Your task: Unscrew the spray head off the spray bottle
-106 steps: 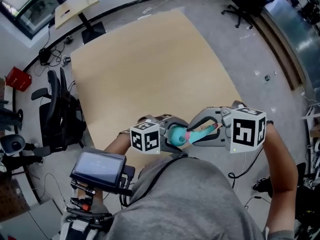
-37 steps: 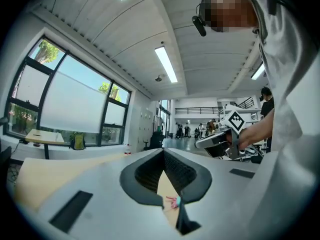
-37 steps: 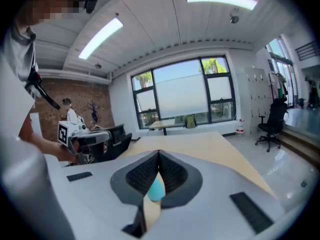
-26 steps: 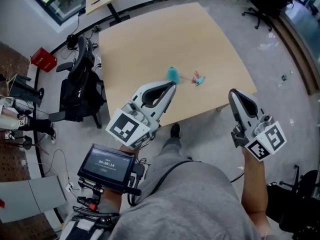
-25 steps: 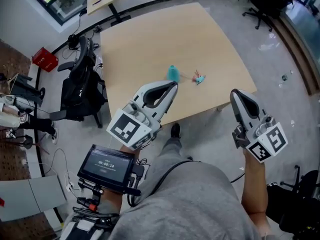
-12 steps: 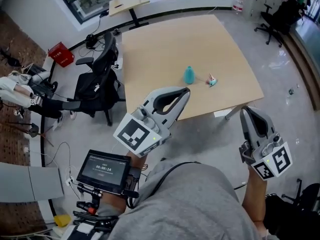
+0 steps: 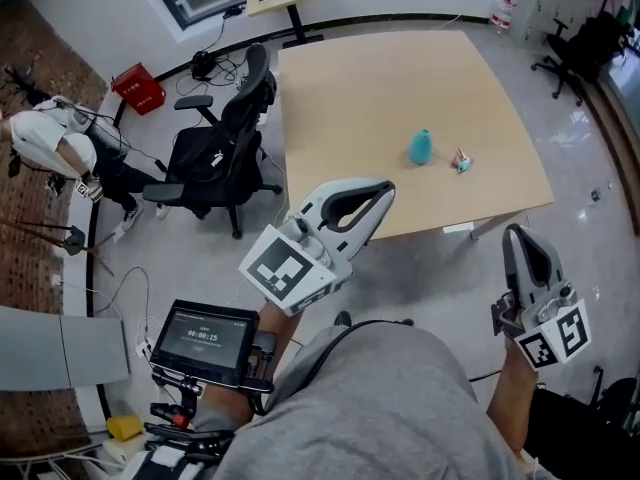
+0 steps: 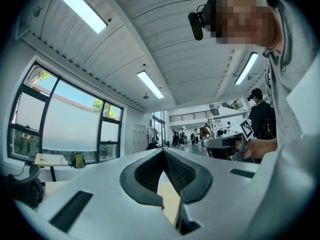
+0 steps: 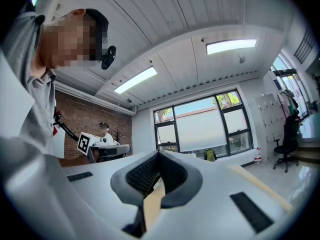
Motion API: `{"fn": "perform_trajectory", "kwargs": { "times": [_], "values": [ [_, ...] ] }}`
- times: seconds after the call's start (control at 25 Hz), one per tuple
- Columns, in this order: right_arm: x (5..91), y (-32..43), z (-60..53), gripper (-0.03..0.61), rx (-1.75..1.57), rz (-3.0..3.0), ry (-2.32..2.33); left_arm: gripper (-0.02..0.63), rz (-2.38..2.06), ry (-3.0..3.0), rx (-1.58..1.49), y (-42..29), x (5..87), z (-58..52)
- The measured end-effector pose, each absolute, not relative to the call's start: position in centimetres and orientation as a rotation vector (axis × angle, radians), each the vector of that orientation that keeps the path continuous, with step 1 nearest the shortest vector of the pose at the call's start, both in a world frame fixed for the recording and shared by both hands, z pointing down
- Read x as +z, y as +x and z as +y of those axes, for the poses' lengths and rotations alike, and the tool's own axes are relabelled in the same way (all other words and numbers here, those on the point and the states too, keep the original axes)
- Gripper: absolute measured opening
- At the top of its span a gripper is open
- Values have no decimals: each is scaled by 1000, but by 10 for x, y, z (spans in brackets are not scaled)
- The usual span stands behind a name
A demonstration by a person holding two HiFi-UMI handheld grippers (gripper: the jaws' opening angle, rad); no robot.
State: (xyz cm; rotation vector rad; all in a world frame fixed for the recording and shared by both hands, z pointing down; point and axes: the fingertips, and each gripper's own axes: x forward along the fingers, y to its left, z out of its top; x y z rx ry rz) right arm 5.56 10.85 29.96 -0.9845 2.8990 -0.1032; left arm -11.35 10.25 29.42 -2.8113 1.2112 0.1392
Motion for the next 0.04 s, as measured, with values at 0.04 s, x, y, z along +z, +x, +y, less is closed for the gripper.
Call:
{"fn": "perform_trajectory", "kwargs": {
  "times": [0.04],
  "values": [
    [303,47,112,6,-111,2900,-988,3,1217,-2813,139,-124,298,105]
  ]
}}
